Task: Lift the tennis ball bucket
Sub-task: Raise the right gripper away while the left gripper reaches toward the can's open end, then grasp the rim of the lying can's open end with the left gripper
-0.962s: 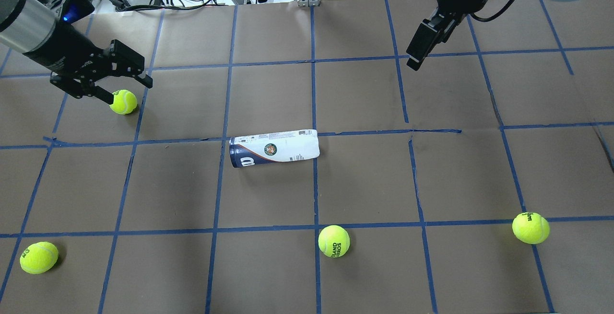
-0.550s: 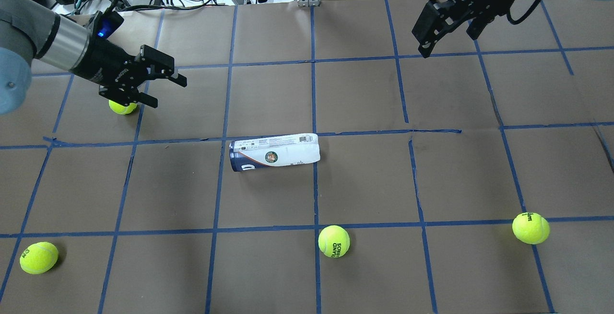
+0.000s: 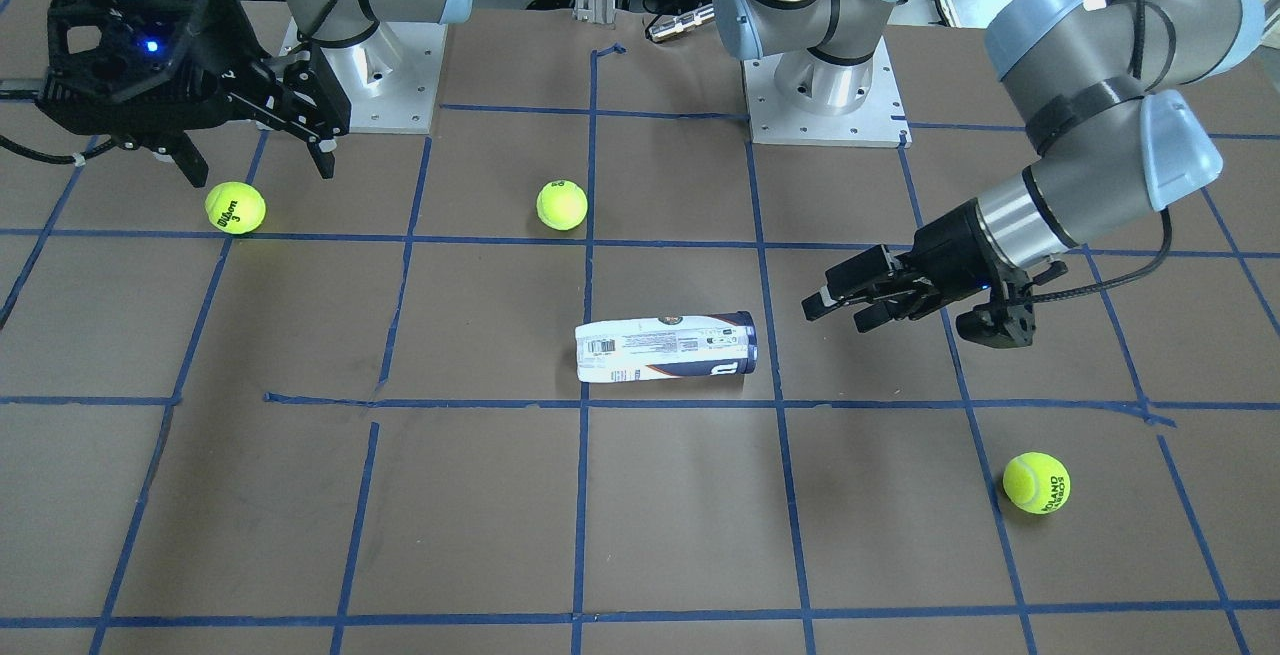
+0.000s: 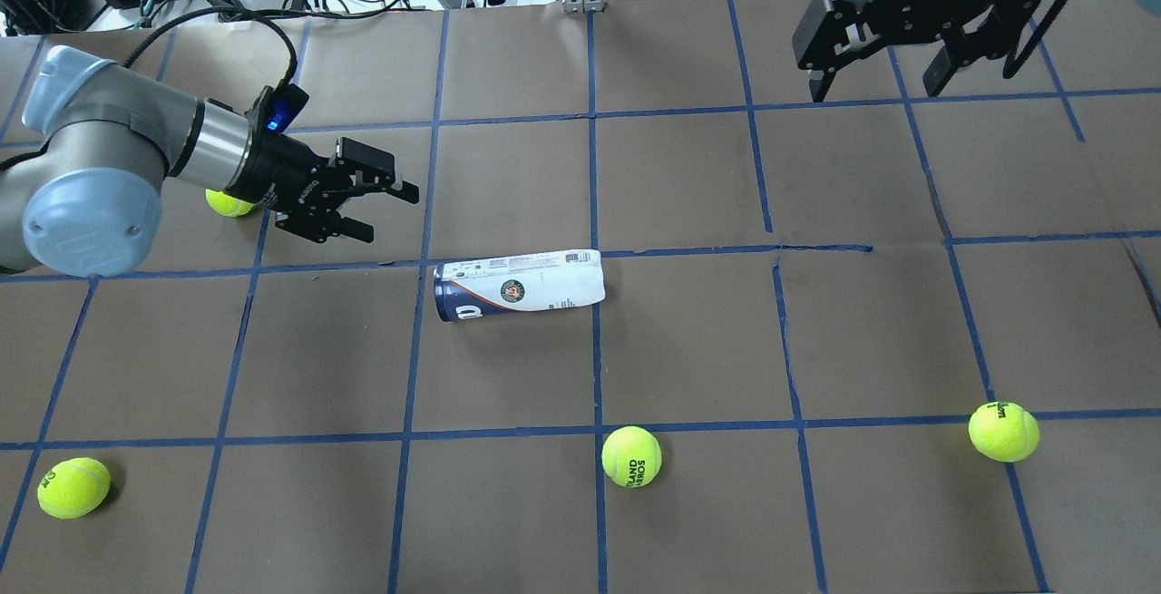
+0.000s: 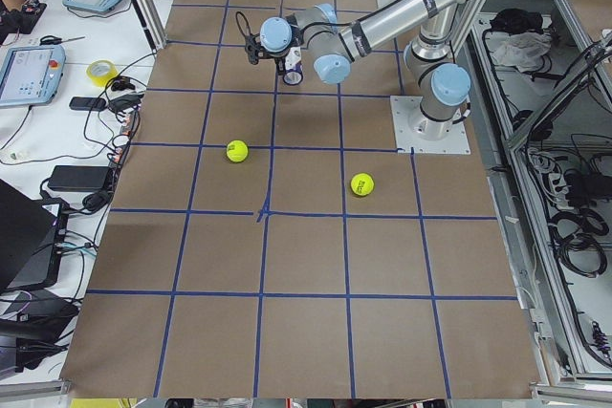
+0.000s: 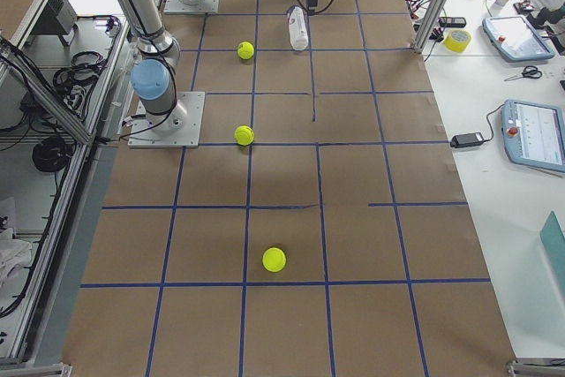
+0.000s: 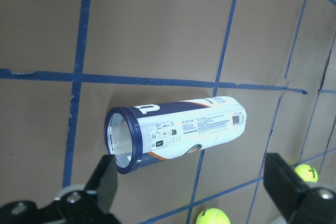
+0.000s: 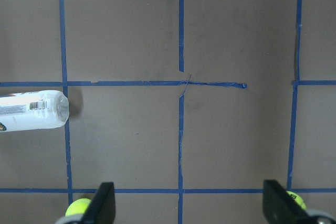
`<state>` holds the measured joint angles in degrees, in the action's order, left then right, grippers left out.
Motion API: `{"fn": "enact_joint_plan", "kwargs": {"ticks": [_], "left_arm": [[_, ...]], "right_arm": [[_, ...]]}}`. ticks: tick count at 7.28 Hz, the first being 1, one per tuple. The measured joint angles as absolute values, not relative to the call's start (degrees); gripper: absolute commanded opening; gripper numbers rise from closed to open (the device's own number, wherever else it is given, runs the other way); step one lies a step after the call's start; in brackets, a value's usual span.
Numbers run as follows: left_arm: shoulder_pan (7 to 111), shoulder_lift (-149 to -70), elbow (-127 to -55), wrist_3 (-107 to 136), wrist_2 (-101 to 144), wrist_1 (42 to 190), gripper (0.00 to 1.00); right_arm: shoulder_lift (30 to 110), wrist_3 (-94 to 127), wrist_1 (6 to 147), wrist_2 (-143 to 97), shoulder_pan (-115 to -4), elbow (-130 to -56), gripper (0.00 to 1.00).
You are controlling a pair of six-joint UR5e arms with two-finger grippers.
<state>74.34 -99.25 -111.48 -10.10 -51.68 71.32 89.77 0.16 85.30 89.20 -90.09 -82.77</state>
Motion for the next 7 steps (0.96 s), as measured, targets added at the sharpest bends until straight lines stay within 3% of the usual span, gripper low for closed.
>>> {"fn": "enact_joint_plan", "kwargs": {"ticks": [7], "left_arm": [[76.7, -106.3, -117.5, -13.8, -50.0, 64.7, 1.00]], "right_arm": [[91.3, -0.1, 85.9, 89.3, -90.0, -84.7, 1.00]]}}
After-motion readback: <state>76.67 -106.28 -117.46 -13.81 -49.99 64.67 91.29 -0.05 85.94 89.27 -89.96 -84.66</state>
